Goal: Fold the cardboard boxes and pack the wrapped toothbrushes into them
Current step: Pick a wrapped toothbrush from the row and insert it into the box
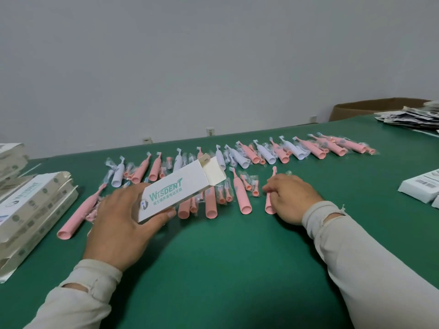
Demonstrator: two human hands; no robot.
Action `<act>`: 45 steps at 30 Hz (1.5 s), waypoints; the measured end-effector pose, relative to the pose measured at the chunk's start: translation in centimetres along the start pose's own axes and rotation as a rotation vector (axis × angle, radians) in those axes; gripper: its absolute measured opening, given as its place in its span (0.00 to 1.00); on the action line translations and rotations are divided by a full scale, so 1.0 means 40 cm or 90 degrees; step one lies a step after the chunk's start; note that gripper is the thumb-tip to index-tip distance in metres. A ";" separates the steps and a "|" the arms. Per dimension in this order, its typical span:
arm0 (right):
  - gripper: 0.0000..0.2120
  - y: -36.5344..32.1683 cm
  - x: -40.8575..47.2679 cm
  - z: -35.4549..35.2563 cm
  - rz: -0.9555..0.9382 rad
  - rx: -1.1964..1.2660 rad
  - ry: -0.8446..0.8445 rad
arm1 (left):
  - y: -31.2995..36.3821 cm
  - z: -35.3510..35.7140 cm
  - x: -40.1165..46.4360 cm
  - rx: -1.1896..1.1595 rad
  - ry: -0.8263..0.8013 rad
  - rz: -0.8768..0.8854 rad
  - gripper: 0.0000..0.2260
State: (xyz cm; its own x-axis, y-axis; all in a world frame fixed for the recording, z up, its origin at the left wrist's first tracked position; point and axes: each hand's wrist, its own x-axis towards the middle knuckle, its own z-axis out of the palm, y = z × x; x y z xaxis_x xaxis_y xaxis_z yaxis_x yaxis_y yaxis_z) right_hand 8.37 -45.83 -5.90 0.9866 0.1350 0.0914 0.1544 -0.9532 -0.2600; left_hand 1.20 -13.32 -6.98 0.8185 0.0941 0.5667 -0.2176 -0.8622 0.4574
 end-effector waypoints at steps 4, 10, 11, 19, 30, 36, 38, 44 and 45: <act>0.13 -0.014 -0.032 -0.005 0.007 -0.009 -0.001 | 0.003 0.004 0.000 0.000 0.004 0.010 0.31; 0.13 -0.016 -0.007 -0.009 0.095 -0.063 0.116 | 0.005 0.008 -0.001 -0.007 -0.006 0.010 0.31; 0.14 -0.016 -0.002 -0.008 0.115 -0.081 0.105 | 0.005 0.009 -0.001 -0.008 -0.010 0.009 0.31; 0.16 -0.055 0.021 -0.001 0.178 -0.062 0.094 | 0.005 0.016 -0.005 -0.006 -0.015 0.028 0.30; 0.21 -0.053 0.024 -0.007 0.267 -0.047 0.067 | 0.013 0.013 -0.008 -0.003 -0.021 0.025 0.33; 0.23 -0.025 -0.021 -0.059 0.124 0.605 0.231 | 0.008 0.018 -0.003 0.030 -0.025 0.027 0.33; 0.15 -0.048 -0.038 -0.060 0.022 0.878 0.181 | 0.009 0.021 -0.006 0.030 -0.017 0.029 0.34; 0.06 -0.127 -0.066 -0.031 -0.117 1.073 0.097 | -0.003 0.020 -0.002 0.057 -0.031 0.027 0.31; 0.07 -0.134 -0.067 -0.026 -0.120 1.068 0.107 | -0.004 0.021 0.000 0.057 -0.027 0.029 0.30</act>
State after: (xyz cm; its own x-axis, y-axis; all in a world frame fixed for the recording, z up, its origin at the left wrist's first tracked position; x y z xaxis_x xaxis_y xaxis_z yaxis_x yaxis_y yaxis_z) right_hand 4.86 -41.38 -3.76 0.9506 0.0709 0.3022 0.2502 0.4011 -0.8812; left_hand 1.66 -13.60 -7.62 0.8306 0.0340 0.5559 -0.2091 -0.9061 0.3678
